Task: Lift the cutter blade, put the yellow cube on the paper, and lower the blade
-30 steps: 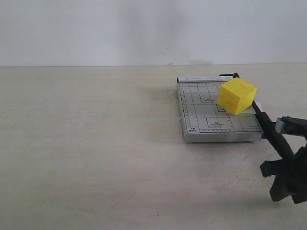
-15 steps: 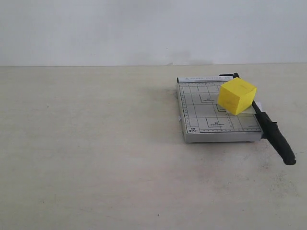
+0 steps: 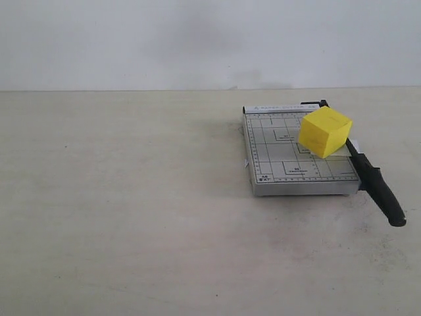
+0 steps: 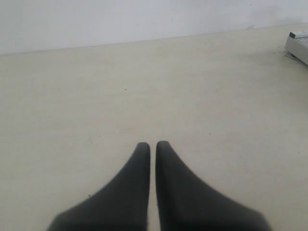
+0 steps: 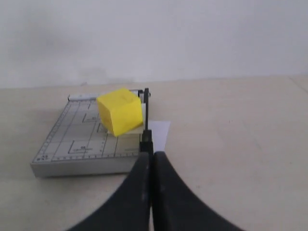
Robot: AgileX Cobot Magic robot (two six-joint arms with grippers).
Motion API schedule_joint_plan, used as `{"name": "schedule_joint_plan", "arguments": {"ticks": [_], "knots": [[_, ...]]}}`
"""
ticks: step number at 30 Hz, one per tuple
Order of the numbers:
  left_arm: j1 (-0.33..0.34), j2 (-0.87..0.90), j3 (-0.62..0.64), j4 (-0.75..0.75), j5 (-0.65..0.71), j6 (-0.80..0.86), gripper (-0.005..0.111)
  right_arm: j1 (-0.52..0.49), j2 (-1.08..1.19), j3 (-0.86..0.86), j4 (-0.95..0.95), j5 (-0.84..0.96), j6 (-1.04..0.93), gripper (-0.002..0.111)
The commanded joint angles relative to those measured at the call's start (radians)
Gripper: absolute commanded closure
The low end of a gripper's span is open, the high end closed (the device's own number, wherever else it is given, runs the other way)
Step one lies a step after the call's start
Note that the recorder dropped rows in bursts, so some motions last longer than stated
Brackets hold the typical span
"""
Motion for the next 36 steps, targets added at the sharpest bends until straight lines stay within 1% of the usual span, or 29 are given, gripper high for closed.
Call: {"name": "schedule_joint_plan", "arguments": {"ticks": [1,2,8,12,26,28,30,32,33,36], "knots": [[-0.004,-0.004,0.004,-0.006,-0.014,0.000,0.102,-0.001,0.003,0.065,-0.024,-0.026,0.021,0.109],[-0.004,-0.004,0.004,-0.006,-0.014,0.000,0.102,-0.003,0.003,0.065,-0.050,0.012,0.023,0.109],[-0.004,-0.004,0.004,-0.006,-0.014,0.000,0.102,-0.053,0.004,0.065,-0.055,0.008,-0.020,0.109],[-0.004,-0.004,0.004,-0.006,-0.014,0.000,0.102,-0.051,0.004,0.065,-0.018,0.000,-0.020,0.109],[-0.004,-0.004,0.004,-0.006,-0.014,0.000,0.102,-0.051,0.004,0.065,-0.016,0.001,-0.020,0.109],[0.001,-0.049,0.004,-0.002,0.037,0.000,0.102,-0.051,0.004,0.065,-0.016,0.001,-0.020,0.109],[0.014,-0.156,0.004,-0.013,0.156,0.000,0.102,-0.051,0.004,0.065,-0.016,0.001,-0.020,0.109],[0.018,-0.284,0.015,-0.035,0.197,0.007,0.102,-0.051,0.004,0.065,-0.016,0.001,-0.020,0.109],[0.023,-0.284,0.015,-0.040,0.217,-0.009,0.102,-0.051,0.004,0.065,-0.016,0.001,-0.020,0.109],[0.023,-0.284,0.015,-0.079,0.216,-0.003,0.102,-0.051,0.005,0.065,-0.016,-0.004,-0.018,0.109]]}}
